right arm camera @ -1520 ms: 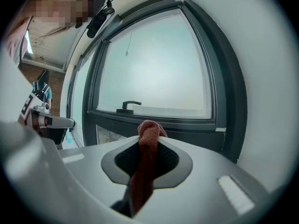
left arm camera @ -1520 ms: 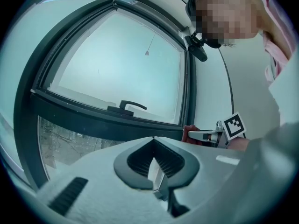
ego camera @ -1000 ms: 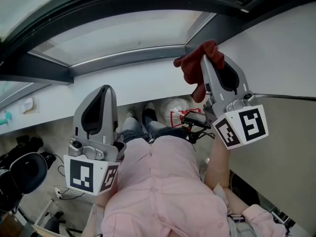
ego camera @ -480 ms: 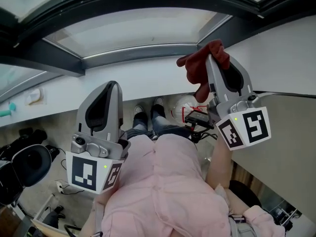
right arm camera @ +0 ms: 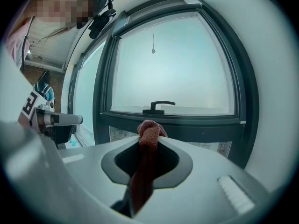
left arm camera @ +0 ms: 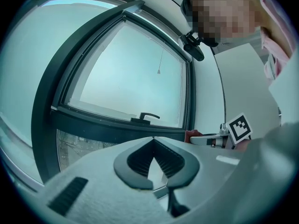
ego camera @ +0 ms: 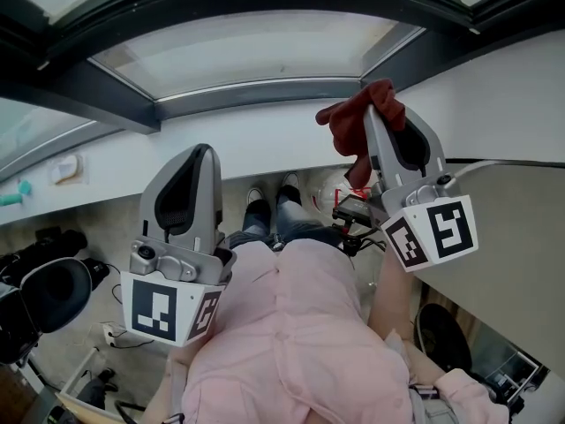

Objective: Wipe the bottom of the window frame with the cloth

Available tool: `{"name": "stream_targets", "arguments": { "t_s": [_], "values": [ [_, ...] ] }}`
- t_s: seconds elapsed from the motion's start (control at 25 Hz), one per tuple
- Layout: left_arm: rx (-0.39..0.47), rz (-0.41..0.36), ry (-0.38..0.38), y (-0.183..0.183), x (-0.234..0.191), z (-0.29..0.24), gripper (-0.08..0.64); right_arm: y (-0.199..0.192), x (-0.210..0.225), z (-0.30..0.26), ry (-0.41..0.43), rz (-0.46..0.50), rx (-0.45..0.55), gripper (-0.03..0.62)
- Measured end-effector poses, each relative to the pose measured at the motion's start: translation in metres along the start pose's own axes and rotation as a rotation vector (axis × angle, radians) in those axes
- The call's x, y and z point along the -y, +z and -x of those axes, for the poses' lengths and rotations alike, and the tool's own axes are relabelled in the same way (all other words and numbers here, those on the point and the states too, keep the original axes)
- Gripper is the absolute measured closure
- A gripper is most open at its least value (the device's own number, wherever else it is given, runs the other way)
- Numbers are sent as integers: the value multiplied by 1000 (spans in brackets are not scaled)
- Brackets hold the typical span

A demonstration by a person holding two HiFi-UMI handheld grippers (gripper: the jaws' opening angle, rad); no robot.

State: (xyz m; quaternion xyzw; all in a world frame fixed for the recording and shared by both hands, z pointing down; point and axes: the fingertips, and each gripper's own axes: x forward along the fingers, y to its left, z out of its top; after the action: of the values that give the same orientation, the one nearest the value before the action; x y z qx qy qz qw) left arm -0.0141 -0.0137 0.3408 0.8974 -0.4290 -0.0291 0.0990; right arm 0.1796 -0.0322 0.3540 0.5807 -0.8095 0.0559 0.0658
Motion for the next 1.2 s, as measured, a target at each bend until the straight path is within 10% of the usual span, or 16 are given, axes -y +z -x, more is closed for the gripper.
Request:
{"name": "stream_targets", "arguments": {
  "t_s": [1.2],
  "values": [
    [-41,21,-20,-37,-20,41,560,-70,-199,-17,366,63,-123,535]
  ]
}}
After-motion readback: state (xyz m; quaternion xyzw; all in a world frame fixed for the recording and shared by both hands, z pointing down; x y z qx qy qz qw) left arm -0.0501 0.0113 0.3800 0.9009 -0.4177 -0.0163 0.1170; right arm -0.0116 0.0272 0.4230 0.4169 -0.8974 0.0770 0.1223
